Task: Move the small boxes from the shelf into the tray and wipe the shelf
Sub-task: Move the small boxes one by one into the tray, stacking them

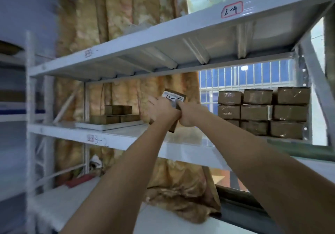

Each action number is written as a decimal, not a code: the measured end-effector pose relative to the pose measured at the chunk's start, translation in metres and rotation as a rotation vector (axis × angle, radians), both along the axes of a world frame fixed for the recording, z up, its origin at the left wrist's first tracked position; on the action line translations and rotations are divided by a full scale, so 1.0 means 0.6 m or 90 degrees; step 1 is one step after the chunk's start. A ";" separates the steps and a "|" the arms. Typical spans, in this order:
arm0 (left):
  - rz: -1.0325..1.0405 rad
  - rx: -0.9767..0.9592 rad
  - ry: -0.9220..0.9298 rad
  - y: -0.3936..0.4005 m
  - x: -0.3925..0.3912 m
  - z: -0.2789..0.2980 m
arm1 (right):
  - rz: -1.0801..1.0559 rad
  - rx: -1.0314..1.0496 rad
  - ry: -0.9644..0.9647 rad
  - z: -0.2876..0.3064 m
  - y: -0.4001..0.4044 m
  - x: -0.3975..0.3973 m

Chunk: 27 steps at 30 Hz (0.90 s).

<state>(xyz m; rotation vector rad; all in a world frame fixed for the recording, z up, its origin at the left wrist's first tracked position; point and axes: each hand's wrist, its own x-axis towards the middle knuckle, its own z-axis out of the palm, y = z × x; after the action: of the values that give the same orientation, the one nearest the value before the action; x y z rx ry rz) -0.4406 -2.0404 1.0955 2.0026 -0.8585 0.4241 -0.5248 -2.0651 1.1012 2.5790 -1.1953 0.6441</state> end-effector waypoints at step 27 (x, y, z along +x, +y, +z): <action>-0.039 0.018 -0.097 0.173 0.460 0.023 | 0.031 0.086 0.035 0.056 0.140 0.455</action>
<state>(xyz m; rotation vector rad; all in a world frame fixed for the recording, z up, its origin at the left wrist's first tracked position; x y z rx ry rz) -0.1643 -1.9366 1.1093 1.9830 -1.0218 0.5384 -0.2521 -1.9812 1.1348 2.7257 -1.2014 0.5138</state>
